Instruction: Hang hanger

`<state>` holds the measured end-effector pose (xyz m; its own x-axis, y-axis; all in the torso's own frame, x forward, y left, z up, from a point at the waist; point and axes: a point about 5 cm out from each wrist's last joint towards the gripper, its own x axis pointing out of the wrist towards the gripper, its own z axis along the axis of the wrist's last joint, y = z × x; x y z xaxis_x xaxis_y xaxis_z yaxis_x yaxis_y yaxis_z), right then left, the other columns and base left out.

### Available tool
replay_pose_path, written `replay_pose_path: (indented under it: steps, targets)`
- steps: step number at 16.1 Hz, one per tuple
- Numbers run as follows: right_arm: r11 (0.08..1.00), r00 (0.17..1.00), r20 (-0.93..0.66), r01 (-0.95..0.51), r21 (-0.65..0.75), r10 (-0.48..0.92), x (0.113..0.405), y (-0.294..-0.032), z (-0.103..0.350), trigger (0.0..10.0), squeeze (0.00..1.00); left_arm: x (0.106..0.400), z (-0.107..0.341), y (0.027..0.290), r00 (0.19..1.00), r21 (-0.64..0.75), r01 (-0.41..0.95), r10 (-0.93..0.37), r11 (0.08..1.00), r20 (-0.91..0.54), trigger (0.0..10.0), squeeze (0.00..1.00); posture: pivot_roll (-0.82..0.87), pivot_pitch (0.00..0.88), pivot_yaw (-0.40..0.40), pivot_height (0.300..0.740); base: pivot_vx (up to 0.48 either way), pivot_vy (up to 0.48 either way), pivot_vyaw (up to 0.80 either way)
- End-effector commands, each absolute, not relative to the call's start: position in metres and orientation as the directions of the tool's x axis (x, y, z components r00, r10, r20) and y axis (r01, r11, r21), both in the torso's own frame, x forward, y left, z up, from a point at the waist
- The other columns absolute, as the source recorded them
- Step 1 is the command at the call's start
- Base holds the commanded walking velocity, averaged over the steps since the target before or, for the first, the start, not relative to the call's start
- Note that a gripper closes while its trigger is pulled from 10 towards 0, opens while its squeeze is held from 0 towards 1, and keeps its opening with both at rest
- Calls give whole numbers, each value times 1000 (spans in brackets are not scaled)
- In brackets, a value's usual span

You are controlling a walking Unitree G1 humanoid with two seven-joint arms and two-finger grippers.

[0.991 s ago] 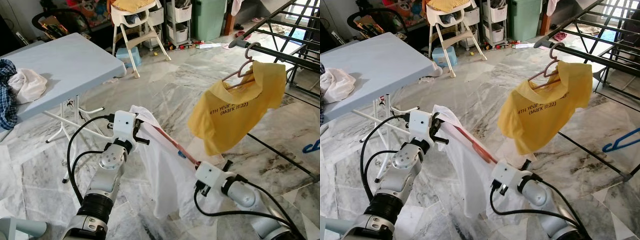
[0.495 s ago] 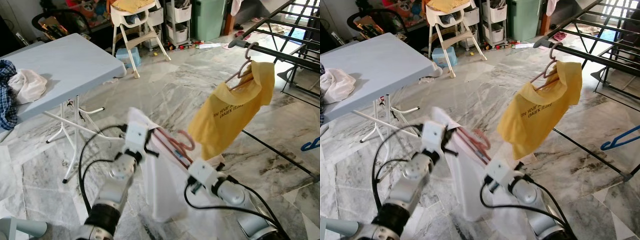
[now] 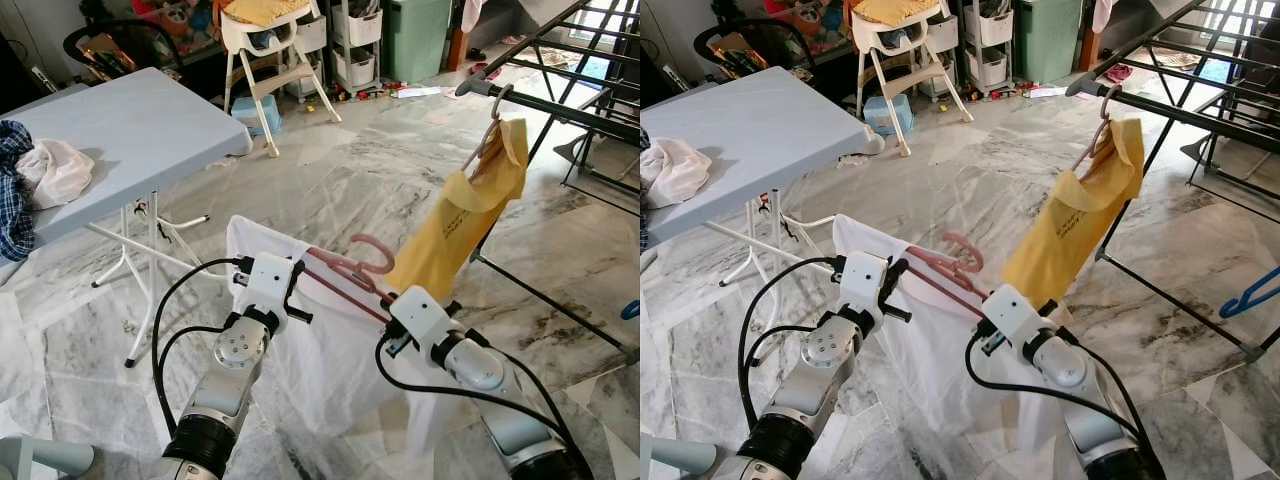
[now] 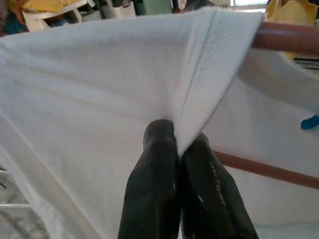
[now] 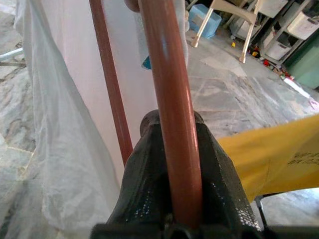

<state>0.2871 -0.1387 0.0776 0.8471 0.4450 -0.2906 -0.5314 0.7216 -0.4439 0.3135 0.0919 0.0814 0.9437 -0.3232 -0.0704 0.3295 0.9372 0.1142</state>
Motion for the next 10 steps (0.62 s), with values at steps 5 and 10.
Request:
replay_pose_path:
  steps: [5, 10]
  targets:
    - [716, 851, -193, -518, -469, 489, 294, -131, 100, 10000, 0, 310, 85, 92, 929, 26, 371, -370, 928, -21, 10000, 1000, -174, 26, 138, 740, 0, 0, 0]
    - [717, 869, -182, -484, -502, 460, 301, -135, 103, 10000, 0, 305, 97, 96, 880, 13, 473, -473, 881, 32, 10000, 1000, -169, 28, 144, 740, 0, 0, 0]
